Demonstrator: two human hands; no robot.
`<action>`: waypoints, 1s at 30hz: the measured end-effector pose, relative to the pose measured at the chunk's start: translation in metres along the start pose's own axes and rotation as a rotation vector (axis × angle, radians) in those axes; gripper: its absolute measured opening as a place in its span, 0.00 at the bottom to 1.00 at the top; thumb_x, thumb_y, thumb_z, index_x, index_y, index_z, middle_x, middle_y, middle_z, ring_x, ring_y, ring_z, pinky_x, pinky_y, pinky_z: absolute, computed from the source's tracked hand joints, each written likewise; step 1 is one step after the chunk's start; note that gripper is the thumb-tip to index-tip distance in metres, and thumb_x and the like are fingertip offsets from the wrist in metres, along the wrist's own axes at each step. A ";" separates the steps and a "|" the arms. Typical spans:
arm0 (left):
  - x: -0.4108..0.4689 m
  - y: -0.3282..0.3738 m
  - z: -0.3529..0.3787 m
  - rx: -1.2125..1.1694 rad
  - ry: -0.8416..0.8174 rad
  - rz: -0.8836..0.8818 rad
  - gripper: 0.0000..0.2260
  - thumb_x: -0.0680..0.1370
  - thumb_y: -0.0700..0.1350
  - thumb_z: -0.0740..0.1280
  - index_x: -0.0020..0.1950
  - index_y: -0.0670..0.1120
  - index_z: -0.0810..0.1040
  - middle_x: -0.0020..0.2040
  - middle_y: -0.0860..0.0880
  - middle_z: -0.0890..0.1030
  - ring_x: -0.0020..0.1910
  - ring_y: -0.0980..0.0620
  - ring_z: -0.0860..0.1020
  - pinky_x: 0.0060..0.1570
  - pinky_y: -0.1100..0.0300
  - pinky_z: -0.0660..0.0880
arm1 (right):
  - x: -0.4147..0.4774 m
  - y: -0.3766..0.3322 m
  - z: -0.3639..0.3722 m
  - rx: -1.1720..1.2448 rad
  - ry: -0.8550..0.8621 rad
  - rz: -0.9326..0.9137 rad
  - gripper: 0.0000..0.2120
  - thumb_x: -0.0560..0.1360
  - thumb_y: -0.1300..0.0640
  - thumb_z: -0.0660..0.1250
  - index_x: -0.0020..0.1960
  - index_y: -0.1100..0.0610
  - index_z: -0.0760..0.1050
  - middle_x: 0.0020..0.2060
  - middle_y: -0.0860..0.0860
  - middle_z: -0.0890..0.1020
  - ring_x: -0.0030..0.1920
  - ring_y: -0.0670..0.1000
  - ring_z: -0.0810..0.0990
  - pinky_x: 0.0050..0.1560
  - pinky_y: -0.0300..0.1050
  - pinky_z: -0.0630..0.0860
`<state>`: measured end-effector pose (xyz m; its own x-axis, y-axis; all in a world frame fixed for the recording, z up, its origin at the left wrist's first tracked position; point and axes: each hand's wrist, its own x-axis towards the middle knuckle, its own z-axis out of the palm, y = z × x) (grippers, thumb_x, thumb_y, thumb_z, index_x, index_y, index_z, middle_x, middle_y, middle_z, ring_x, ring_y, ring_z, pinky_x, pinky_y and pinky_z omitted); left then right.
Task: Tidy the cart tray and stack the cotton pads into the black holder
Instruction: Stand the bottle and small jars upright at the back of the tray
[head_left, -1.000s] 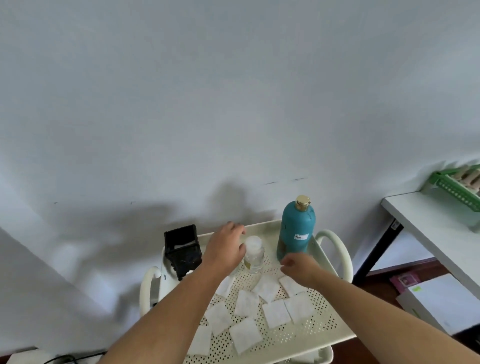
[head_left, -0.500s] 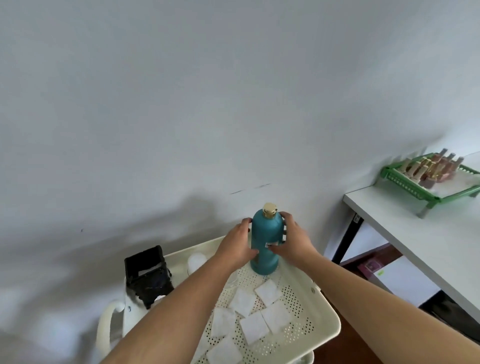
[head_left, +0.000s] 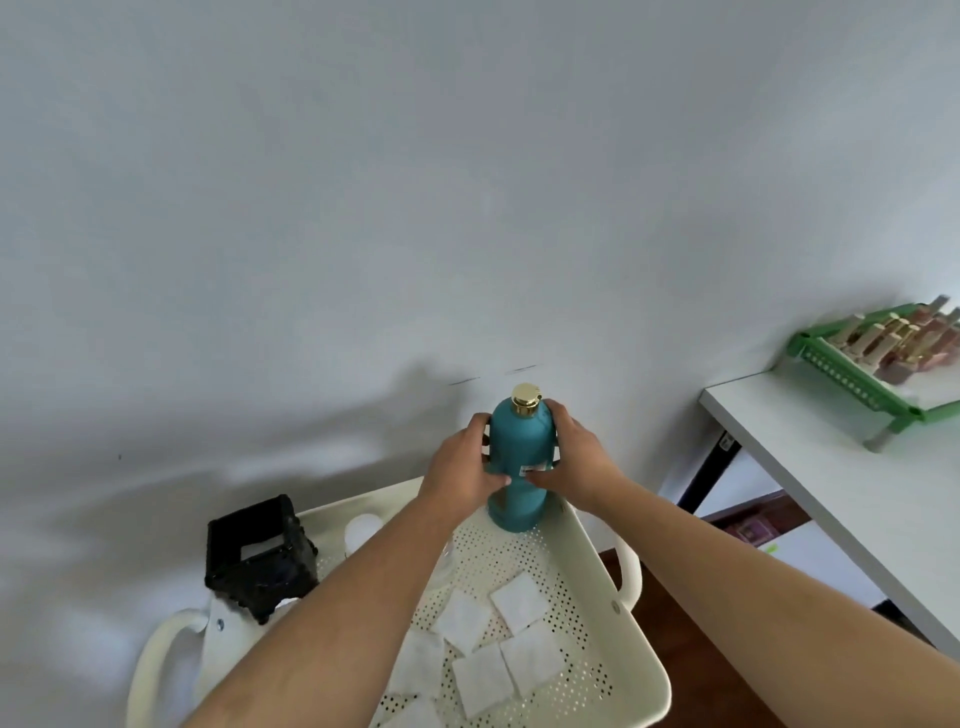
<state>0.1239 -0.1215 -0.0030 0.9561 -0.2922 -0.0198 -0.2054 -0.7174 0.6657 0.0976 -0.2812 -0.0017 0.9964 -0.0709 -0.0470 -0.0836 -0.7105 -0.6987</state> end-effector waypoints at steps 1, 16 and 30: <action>0.001 0.000 0.001 0.000 -0.002 -0.005 0.32 0.67 0.42 0.77 0.67 0.49 0.65 0.60 0.47 0.79 0.54 0.47 0.79 0.56 0.48 0.78 | 0.001 0.002 -0.001 -0.003 -0.007 -0.006 0.45 0.64 0.58 0.77 0.72 0.49 0.54 0.63 0.53 0.74 0.60 0.54 0.74 0.59 0.49 0.75; -0.019 -0.022 -0.031 0.066 0.053 0.016 0.20 0.73 0.43 0.70 0.64 0.49 0.71 0.55 0.49 0.78 0.49 0.51 0.77 0.51 0.55 0.77 | -0.046 0.009 0.011 -0.326 0.373 -0.476 0.30 0.68 0.51 0.63 0.69 0.54 0.61 0.66 0.55 0.71 0.63 0.55 0.71 0.65 0.53 0.72; -0.088 -0.086 -0.083 0.504 -0.164 -0.151 0.20 0.73 0.46 0.68 0.64 0.51 0.70 0.65 0.48 0.72 0.57 0.47 0.75 0.51 0.55 0.72 | -0.038 -0.055 0.102 -0.614 -0.352 -0.501 0.26 0.77 0.55 0.62 0.71 0.44 0.59 0.74 0.51 0.62 0.69 0.56 0.65 0.61 0.54 0.73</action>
<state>0.0749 0.0189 0.0035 0.9459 -0.2283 -0.2306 -0.1816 -0.9613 0.2071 0.0663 -0.1678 -0.0345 0.8565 0.5006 -0.1260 0.4741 -0.8593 -0.1918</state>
